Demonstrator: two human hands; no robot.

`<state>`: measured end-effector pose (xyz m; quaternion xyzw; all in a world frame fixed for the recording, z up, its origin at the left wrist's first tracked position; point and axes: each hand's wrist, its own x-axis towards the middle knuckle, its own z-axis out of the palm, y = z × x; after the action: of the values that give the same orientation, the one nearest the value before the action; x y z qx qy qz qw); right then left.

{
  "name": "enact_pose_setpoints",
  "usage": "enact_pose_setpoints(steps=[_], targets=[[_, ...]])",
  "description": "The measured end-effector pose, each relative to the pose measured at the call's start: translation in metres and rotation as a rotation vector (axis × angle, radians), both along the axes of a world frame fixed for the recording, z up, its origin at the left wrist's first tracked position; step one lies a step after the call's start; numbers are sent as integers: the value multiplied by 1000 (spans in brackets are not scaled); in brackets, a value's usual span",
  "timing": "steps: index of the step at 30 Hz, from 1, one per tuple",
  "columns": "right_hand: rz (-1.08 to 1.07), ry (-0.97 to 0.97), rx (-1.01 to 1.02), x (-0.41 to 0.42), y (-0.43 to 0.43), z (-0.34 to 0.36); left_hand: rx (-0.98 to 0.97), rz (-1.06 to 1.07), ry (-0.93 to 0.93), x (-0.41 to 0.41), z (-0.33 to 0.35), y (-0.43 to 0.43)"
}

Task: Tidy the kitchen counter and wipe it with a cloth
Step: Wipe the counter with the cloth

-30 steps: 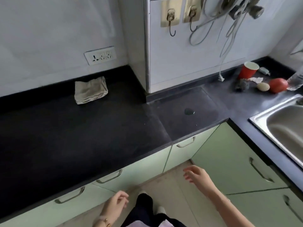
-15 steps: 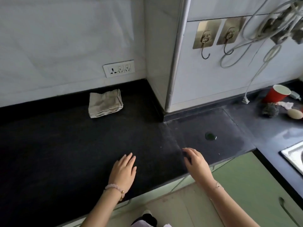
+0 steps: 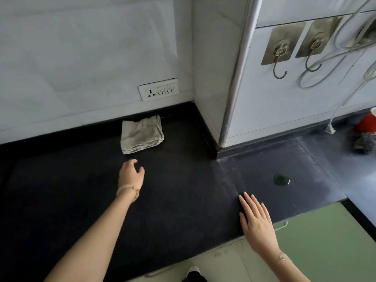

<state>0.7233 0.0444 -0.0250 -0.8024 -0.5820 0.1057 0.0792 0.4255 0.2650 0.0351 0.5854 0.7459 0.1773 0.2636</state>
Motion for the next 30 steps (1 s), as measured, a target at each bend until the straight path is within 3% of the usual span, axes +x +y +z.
enact_pose_setpoints(steps=[3,13,19,24,30], targets=[[-7,5,-17,0,1,0,-116,192,-87,-7,9,48],[-5,-13,18,1,1,-3,-253,459,-327,-5,1,110],[-9,-26,10,0,2,-2,-307,552,-679,-13,-6,123],[-18,-34,-3,0,2,-1,-259,511,-823,-8,-6,100],[-36,-26,-6,-2,2,3,-362,402,-846,0,-23,-3]])
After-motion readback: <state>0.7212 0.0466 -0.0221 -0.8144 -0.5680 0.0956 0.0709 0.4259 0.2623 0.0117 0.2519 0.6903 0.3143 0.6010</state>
